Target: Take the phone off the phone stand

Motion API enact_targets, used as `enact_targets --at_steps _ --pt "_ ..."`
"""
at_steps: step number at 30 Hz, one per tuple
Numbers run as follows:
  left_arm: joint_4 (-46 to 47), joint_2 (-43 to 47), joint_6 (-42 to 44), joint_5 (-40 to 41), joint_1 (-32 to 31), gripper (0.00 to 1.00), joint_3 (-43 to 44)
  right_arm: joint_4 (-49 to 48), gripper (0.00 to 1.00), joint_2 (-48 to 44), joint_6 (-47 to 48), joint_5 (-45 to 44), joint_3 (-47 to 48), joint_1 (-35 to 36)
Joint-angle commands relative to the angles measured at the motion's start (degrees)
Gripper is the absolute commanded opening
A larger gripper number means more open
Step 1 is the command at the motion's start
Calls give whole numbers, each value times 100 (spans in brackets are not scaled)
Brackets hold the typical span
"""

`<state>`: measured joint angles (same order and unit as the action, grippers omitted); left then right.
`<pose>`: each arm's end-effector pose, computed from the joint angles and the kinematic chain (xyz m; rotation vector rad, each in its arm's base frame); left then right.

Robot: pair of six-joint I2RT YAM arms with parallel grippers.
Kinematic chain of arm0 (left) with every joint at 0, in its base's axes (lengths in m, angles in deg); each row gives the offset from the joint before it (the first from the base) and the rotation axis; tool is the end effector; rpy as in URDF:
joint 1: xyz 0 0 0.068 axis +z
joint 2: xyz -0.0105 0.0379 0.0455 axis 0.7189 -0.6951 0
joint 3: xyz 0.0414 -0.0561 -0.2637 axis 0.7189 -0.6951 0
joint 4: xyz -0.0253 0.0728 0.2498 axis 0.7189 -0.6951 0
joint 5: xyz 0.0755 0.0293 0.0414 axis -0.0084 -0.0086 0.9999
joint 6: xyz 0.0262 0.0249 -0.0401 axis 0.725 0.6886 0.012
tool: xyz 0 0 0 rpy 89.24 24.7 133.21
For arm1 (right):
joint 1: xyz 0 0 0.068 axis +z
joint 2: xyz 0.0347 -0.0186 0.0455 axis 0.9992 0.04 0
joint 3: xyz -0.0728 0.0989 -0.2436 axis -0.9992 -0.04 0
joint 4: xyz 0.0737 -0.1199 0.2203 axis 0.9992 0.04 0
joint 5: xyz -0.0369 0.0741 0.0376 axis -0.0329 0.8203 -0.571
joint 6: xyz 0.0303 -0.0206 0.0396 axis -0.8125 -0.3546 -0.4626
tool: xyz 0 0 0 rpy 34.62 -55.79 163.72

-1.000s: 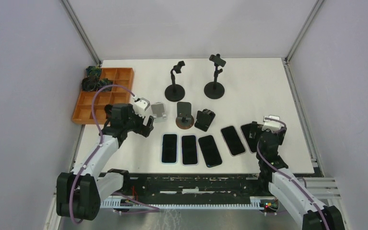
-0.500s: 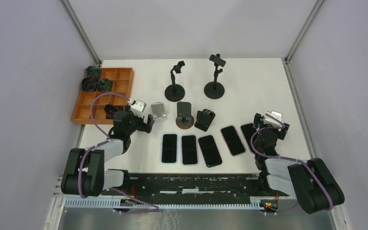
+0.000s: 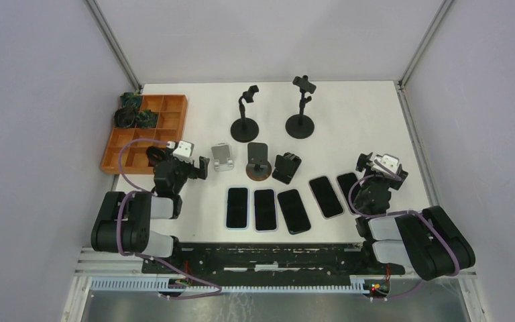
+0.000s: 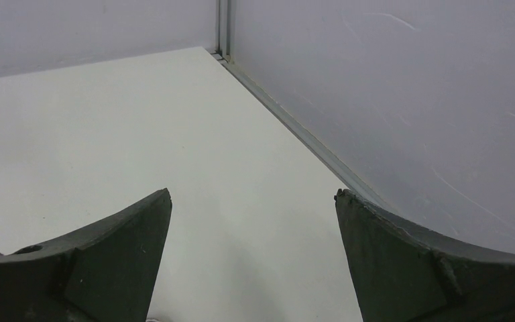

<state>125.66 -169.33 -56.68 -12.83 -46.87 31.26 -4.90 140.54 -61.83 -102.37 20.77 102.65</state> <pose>0.2295 -0.0130 0.1437 0.3369 1.7378 -0.1393 0.1718 0.0191 0.1673 0.3835 1.4194 -0.4853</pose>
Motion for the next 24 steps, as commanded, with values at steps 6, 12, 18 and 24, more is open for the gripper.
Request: enact_targets --at_steps 6,12,18,24 --pt "2527 -670 -518 418 56 100 -606 -1513 98 103 368 790 -1539 0" --pt "1236 -668 -662 333 292 100 52 -1747 98 786 596 1573 -1290 -152" --pt "1179 -580 -642 288 304 100 30 28 98 503 -85 2166 -654 -847" --pt "1276 -583 -656 292 299 100 -10 50 98 484 -75 2171 -660 -851"
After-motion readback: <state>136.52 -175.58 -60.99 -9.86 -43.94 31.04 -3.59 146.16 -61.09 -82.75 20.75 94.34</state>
